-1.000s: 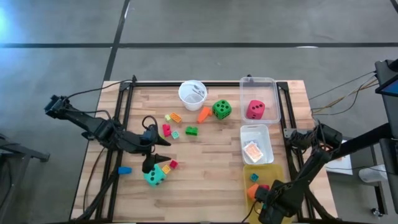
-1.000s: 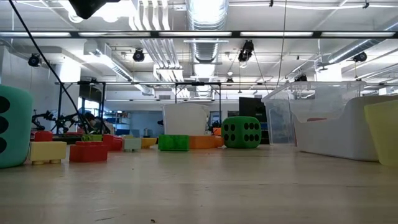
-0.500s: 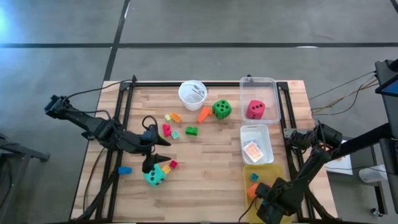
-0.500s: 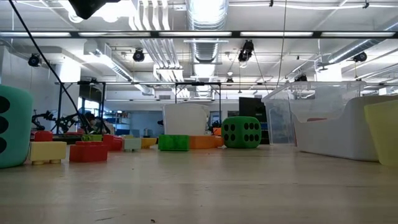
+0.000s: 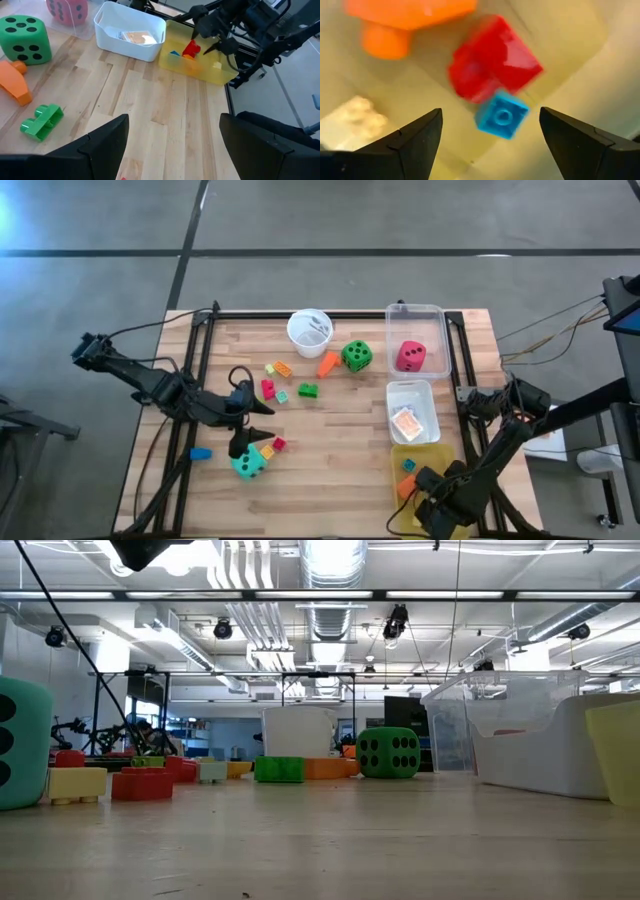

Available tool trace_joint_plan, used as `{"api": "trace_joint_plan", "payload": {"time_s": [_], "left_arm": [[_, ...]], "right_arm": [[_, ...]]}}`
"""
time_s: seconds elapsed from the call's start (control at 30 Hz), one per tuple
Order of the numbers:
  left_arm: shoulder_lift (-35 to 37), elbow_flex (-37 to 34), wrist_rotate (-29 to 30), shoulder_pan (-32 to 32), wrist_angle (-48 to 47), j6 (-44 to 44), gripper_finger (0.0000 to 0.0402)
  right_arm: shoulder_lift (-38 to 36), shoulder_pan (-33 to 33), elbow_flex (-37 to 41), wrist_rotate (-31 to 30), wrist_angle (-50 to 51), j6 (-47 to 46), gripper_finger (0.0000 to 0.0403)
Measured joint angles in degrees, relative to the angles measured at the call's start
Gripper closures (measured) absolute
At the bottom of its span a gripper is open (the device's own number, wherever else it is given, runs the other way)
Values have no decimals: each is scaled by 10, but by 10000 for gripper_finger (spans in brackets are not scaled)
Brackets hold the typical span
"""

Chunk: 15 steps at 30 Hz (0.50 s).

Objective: Pick & Place Toys
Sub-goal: Put the green dice into the transparent bin

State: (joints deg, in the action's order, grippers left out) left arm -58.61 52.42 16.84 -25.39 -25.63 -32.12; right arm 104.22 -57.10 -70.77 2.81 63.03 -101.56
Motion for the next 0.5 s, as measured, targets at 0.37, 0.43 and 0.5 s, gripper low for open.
{"api": "trace_joint_plan", "payload": {"time_s": [0.37,0.43,0.5], "left_arm": [[0,-2,0,0,1,0,87],[0,-3,0,0,-1,0,87],[0,-3,0,0,0,0,87]], "right_arm": [[0,-1,-92,-31,1,52,78],[0,-2,-125,-62,6,65,78],[0,-4,-159,-99,30,75,78]]}}
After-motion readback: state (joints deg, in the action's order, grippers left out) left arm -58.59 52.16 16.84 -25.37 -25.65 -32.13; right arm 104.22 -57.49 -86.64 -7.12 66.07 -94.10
